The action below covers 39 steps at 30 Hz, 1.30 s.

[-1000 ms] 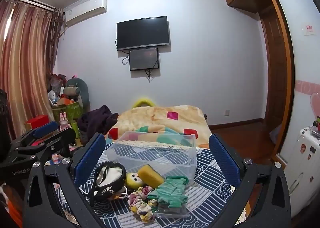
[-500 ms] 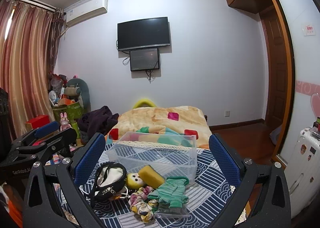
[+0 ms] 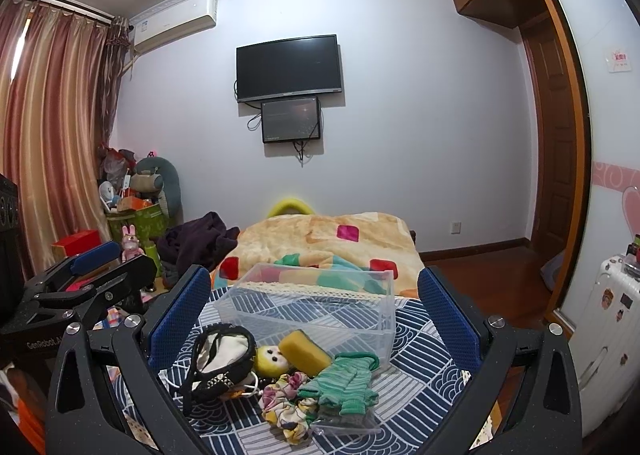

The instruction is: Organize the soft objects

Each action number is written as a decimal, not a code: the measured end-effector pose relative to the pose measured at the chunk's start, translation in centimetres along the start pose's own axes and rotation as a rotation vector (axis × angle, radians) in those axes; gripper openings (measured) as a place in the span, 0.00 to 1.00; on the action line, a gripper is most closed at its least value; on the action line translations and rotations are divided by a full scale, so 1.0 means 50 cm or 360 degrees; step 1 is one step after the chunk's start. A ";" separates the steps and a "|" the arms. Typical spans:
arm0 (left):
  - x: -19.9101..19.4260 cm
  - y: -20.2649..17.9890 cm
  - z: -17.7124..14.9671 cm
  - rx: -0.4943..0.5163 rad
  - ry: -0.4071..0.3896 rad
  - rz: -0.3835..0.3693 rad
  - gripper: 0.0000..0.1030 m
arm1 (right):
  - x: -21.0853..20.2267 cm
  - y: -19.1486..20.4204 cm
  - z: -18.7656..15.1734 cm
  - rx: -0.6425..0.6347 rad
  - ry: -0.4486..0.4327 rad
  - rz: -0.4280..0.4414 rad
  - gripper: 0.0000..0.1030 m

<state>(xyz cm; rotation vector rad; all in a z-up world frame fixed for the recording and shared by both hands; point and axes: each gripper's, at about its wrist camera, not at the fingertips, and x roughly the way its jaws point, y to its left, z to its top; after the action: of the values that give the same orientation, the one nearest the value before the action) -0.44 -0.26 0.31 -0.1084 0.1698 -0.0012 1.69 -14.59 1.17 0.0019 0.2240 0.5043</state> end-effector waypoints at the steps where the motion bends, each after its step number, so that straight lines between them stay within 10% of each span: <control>1: 0.000 0.000 0.000 0.0000 0.0000 0.0001 1.00 | 0.000 0.001 0.000 0.0000 0.0000 0.0002 1.00; 39: 0.005 -0.013 -0.002 0.0004 0.0012 0.0007 1.00 | 0.002 0.003 -0.004 -0.0009 0.0005 0.0051 1.00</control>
<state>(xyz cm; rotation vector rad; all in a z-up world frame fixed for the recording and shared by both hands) -0.22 -0.90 0.22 -0.1055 0.1775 0.0025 1.67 -14.43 0.96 -0.0011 0.2262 0.5372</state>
